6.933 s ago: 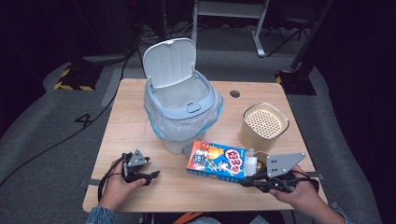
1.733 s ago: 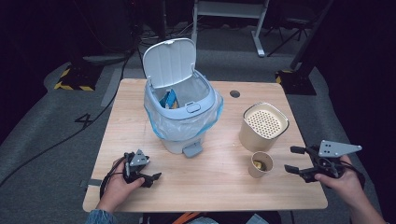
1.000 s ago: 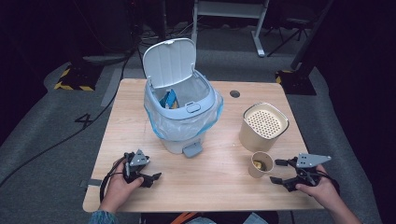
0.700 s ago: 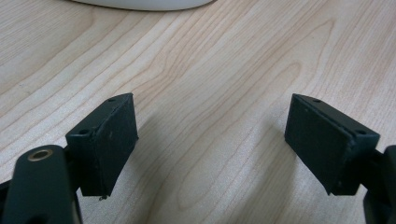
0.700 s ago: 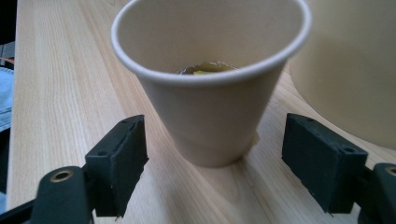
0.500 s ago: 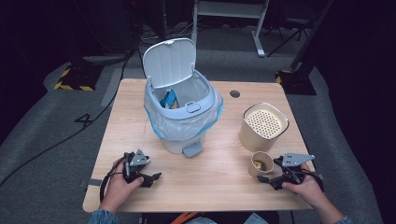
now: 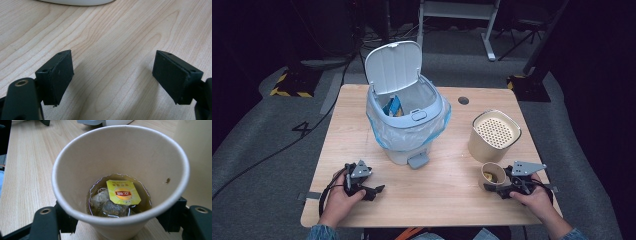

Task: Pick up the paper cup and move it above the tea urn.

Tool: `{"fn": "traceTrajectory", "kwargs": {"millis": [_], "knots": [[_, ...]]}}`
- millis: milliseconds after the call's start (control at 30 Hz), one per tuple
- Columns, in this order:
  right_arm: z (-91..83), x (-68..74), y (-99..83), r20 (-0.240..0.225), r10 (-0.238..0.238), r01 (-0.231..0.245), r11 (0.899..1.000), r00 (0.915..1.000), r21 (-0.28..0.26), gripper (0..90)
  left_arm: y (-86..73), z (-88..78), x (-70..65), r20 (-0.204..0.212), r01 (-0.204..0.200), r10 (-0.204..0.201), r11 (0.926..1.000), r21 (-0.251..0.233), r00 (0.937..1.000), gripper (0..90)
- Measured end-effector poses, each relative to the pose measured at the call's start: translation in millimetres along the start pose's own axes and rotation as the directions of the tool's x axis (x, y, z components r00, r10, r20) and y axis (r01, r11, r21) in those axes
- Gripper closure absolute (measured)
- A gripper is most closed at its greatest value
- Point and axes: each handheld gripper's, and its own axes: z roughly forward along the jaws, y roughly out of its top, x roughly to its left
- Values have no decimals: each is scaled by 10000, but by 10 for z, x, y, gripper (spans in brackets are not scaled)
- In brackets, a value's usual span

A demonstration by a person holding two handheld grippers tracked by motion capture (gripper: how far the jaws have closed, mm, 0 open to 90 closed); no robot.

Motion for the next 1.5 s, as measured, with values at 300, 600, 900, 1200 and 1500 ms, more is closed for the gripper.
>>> {"fn": "traceTrajectory", "kwargs": {"millis": [300, 600, 900, 1200, 1500], "knots": [[-179, -18, 115, 91, 247, -246, 9996, 9997, -171, 315, 0, 1, 1, 4, -2, 2, 10000, -6, 10000, 173], [-442, -58, 257, 331, 250, -242, 9994, 9991, -254, 316, 3, 4, 2, 24, 47, -47, 10000, -4, 10000, 172], [-695, -154, 395, 486, 192, -184, 9997, 9986, -169, 319, 10, 7, 11, 4, -64, 64, 10000, 37, 10000, 171], [-963, -280, 586, 843, 92, -74, 9997, 9964, -214, 325, 11, 9, 17, 33, -71, 71, 10000, 27, 10000, 170], [-1142, -489, 764, 1127, 63, -10, 9989, 9936, -467, 324, 11, 8, 17, 27, -73, 72, 10000, 34, 10000, 170]]}}
